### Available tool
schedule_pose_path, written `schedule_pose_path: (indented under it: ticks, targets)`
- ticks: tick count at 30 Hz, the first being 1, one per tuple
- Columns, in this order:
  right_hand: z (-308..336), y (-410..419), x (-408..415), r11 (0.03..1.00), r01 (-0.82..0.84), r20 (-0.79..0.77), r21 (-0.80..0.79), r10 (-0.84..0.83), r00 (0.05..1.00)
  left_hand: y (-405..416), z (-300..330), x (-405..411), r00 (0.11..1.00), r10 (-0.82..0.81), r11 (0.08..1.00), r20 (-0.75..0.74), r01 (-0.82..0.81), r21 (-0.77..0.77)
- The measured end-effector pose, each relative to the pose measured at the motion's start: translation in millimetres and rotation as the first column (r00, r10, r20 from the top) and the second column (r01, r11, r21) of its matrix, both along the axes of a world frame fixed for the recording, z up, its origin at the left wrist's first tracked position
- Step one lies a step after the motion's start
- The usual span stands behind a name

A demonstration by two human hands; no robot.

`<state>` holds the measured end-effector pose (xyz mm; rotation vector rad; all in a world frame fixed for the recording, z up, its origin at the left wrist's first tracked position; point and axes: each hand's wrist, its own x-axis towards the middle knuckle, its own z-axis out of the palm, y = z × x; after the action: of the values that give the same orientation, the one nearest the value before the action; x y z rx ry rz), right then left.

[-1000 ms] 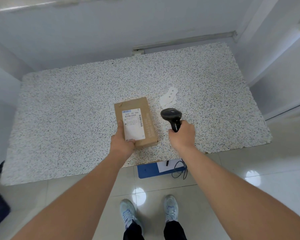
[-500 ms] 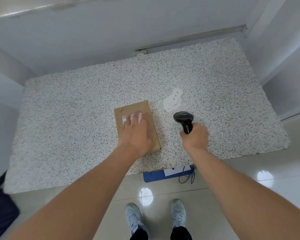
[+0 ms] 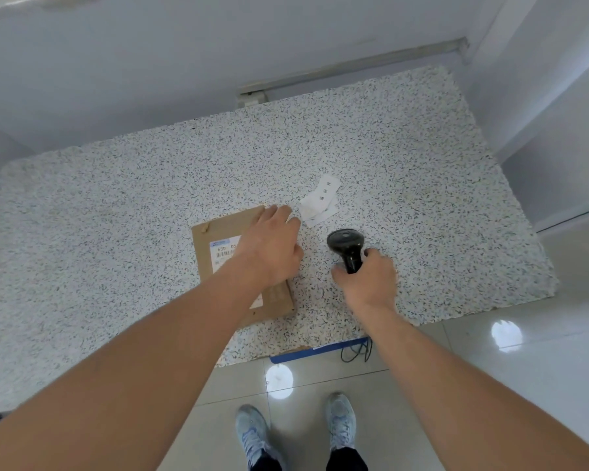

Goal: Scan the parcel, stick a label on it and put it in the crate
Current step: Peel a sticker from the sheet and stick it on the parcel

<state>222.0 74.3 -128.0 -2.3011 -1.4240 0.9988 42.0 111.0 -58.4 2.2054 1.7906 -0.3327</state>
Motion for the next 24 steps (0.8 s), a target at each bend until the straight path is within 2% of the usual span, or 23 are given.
schedule_pose_path:
  ticks: [2, 6, 8, 15, 20, 24]
  targets:
    - [16, 6, -1, 1.000, -0.029, 0.055, 0.009, 0.028, 0.998, 9, 1, 5, 1.000, 0.000, 1.000, -0.002, 0.000, -0.017]
    - [37, 40, -4, 0.958, -0.188, 0.199, 0.215, 0.145, 0.969, 31, 1, 8, 1.000, -0.003, 0.997, 0.000, 0.003, -0.071]
    - [35, 67, -5, 0.932, -0.268, 0.220, 0.246, 0.215, 0.951, 45, -3, 8, 1.000, -0.013, 0.995, -0.008, 0.013, -0.096]
    - [7, 144, -22, 0.889, -0.456, 0.282, 0.047, 0.426, 0.860, 83, -23, 12, 0.995, -0.046, 0.989, -0.086, 0.033, -0.146]
    - [-14, 163, -31, 0.900, -0.435, 0.251, 0.040, 0.412, 0.876, 97, -38, 18, 0.993, -0.061, 0.991, -0.102, 0.048, -0.128]
    - [-21, 166, -33, 0.901, -0.431, 0.302, 0.047, 0.399, 0.866, 98, -43, 12, 0.991, -0.045, 0.991, -0.122, 0.028, -0.133]
